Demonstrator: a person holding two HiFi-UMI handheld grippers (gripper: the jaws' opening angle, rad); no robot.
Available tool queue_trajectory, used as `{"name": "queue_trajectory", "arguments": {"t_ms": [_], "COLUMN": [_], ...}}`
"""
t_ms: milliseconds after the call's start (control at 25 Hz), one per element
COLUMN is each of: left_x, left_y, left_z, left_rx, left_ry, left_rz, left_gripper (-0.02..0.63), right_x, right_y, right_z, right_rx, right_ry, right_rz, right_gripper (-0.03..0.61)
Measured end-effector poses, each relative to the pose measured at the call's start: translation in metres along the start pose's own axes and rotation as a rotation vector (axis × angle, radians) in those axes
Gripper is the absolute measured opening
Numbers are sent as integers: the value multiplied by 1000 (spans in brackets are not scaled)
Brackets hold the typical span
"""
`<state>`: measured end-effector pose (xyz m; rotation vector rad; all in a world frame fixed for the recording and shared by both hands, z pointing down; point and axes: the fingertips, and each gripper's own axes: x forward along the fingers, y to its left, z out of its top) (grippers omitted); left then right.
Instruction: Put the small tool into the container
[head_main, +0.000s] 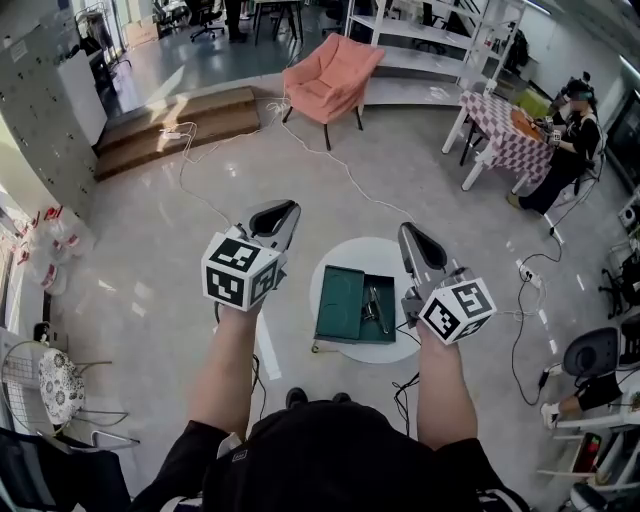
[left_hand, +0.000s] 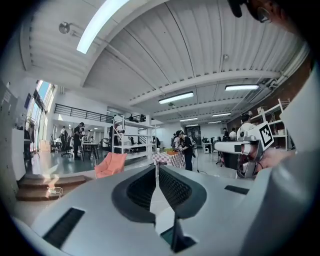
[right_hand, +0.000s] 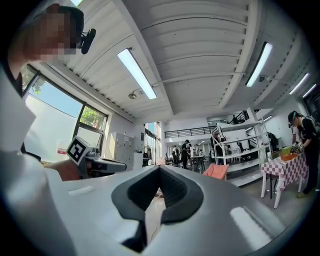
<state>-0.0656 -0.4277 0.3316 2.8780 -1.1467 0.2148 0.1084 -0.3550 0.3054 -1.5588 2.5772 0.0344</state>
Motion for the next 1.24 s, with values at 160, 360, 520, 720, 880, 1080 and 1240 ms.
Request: {"name": "queue_trajectory", "arguments": {"t_ms": [160, 360, 520, 720, 880, 1080, 1240], "left_x": [0, 4, 12, 13, 15, 23, 28], "left_y": [2, -1, -10, -7, -9, -14, -18], "left_z": [-20, -28, -19, -20, -15, -17, -19], "left_rx": [-37, -60, -62, -69, -69, -63, -60], "left_ry": [22, 30, 16, 17, 9, 24, 37], "left_rz": [-21, -42, -37, -21, -16, -22, -28], "left_gripper": [25, 25, 25, 25, 25, 25, 25], "right_x": [-10, -15, -21, -16, -11, -9, -11], "right_y": [5, 6, -7, -12, -14, -19, -23], "right_z": [3, -6, -9, -9, -9, -14, -17], "right_rx": [0, 0, 6, 8, 11, 23, 30], "right_ry": [-10, 11, 24, 22, 24, 31, 35], "right_rz": [-1, -6, -4, 14, 36, 48, 50], "right_gripper": [8, 8, 8, 8, 8, 8, 8]}}
